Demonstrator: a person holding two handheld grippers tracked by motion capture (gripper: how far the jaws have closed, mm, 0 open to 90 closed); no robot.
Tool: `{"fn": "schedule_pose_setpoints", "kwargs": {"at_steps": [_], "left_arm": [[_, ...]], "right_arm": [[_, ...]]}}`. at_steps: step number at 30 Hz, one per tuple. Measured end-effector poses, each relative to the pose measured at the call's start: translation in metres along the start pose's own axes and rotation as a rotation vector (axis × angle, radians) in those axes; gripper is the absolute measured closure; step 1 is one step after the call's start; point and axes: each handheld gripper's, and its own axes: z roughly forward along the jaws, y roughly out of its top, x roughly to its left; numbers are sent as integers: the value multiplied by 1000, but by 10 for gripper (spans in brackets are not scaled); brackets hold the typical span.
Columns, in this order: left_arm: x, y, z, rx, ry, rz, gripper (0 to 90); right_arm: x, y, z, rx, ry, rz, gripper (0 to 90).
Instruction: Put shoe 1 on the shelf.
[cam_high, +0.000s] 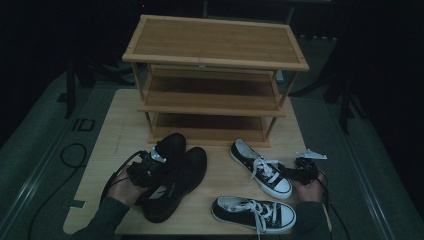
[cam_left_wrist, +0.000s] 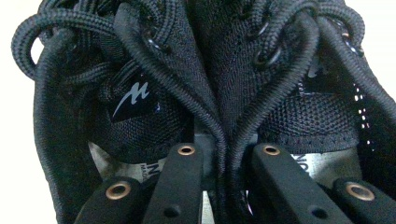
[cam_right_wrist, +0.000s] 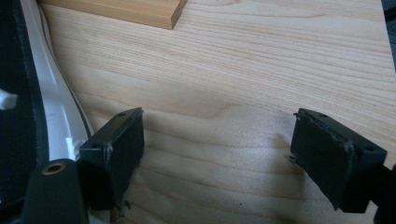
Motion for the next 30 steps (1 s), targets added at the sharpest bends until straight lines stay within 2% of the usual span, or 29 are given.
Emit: {"fn": "schedule_pose_setpoints", "kwargs": {"at_steps": [5,10,14,30], "left_arm": [[0,1,-1,1,-2,3,867],[3,3,-2,0,-23,8,866],[4,6,-2,-6,-16,8,866],[11,29,1,-25,-25,-7,865]], "right_arm": [[0,0,0,0,0,0,171],[0,0,0,0,0,0,171],[0,0,0,0,0,0,170],[0,0,0,0,0,0,171]]}}
